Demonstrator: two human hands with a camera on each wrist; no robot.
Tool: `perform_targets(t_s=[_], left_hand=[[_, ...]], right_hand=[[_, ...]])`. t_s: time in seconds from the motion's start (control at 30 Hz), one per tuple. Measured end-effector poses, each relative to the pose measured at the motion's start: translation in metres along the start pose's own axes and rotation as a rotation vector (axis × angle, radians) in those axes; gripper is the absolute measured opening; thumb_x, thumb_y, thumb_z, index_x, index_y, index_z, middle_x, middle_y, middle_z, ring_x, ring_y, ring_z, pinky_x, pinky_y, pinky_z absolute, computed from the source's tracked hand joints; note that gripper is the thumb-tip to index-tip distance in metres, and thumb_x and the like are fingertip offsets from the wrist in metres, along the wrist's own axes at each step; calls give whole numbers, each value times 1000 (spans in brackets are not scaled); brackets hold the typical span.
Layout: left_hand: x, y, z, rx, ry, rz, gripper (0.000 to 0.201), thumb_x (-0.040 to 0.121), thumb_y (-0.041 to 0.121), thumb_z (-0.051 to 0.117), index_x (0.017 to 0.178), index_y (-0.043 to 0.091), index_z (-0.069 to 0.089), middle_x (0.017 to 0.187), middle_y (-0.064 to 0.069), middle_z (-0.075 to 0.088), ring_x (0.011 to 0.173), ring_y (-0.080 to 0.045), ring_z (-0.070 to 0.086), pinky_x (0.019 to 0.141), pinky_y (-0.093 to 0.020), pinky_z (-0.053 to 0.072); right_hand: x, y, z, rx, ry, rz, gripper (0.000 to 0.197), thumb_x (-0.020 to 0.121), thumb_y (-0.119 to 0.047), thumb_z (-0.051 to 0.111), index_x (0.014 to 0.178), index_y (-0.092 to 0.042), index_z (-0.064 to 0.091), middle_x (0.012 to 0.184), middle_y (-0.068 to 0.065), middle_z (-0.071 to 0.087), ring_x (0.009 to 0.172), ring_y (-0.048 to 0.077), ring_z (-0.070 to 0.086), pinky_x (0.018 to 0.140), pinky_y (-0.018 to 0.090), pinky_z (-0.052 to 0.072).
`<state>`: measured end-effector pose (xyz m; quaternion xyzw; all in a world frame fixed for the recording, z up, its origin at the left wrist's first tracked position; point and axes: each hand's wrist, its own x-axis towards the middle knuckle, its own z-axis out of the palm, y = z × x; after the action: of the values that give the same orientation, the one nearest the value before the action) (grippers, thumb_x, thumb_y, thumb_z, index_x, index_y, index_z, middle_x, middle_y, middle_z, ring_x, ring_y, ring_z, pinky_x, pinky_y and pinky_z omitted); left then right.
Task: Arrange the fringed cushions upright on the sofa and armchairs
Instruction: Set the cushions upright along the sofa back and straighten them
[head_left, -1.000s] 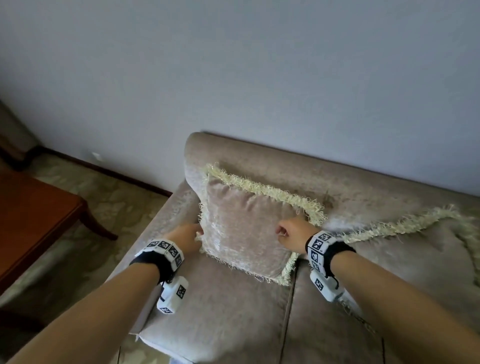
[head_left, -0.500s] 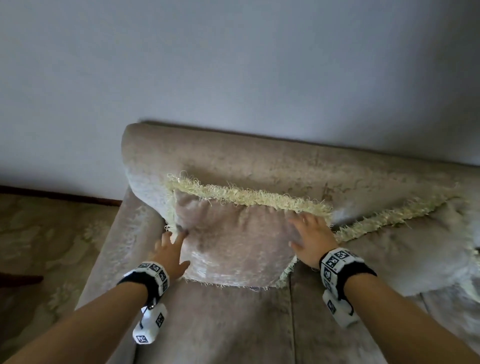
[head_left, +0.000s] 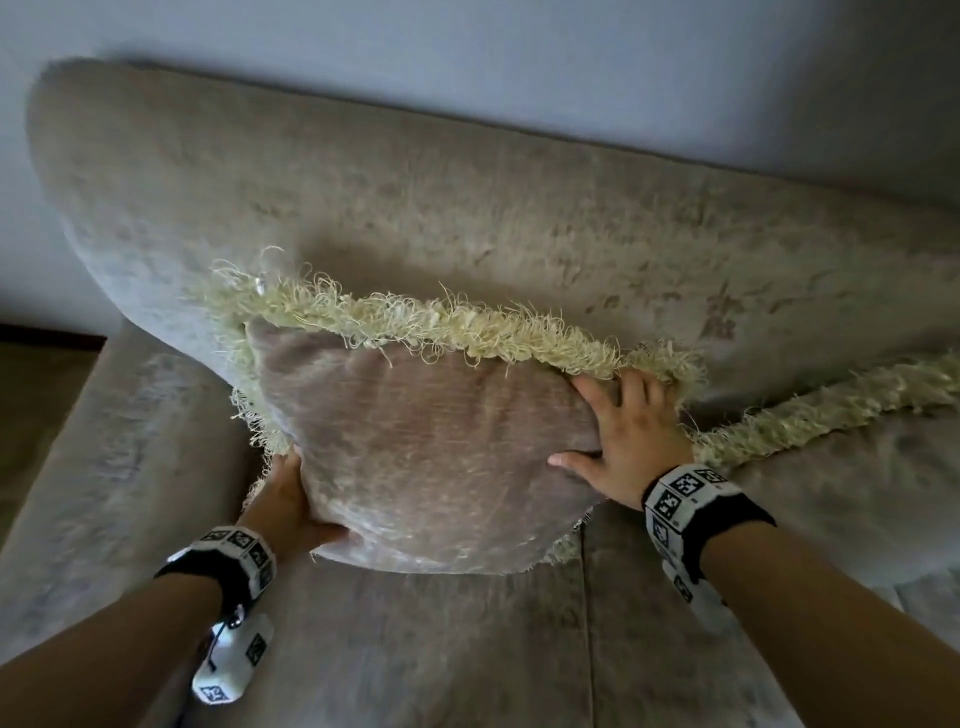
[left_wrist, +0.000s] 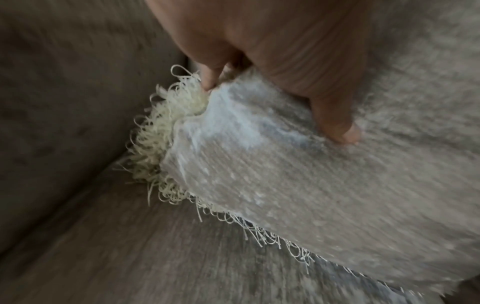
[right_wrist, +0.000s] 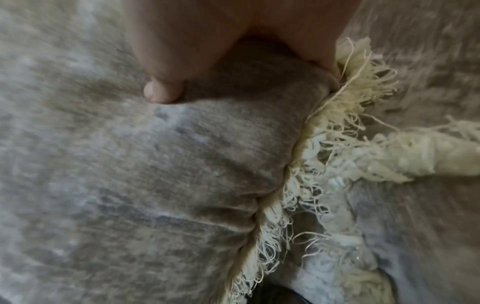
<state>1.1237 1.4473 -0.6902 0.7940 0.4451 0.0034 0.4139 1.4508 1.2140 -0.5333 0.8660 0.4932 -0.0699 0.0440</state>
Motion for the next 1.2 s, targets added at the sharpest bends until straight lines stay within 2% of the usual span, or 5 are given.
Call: perform_targets(t_s=[0.2,0.37,0.57,0.93,1.2], left_hand=[[5,-7,13,-55,33,66,92,53,46,79,130,7,47,119,-20,55,111,-37,57,95,-44,47],[-18,8,-6,-76,9,145,75,63,49,73,123,60,30,125,-4,58,112,-22,58,97,-41,47],[-62,40,-43,102,69,241,74,78,24,72,143,23,38,125,-11,58,108,-33,61,89,-46,52],[-43,95,-144,470,-8,425,117,70,20,80,152,43,-1,139,-13,48,111,-38,59,84,-56,52],[-19,88,-105,666,118,358,121,67,29,85,148,50,-1,114,-23,42,90,-45,55,65,-58,54]], right_hand=[[-4,2,18,3,180,-88,75,73,-74,47,129,-25,39,107,18,47,97,39,45,88,57,43],[-16,-4,7,48,227,-85,71,67,-45,80,124,-25,42,100,16,50,91,38,47,85,56,45],[-51,-2,-29,131,213,-14,81,54,-14,81,124,-25,40,98,17,51,88,38,48,82,53,46],[-87,-1,-35,124,196,126,72,77,-49,72,129,-20,33,103,22,53,90,40,51,67,45,49],[-78,0,31,194,-9,283,77,87,-49,60,145,-28,13,133,19,39,115,39,42,92,49,44]])
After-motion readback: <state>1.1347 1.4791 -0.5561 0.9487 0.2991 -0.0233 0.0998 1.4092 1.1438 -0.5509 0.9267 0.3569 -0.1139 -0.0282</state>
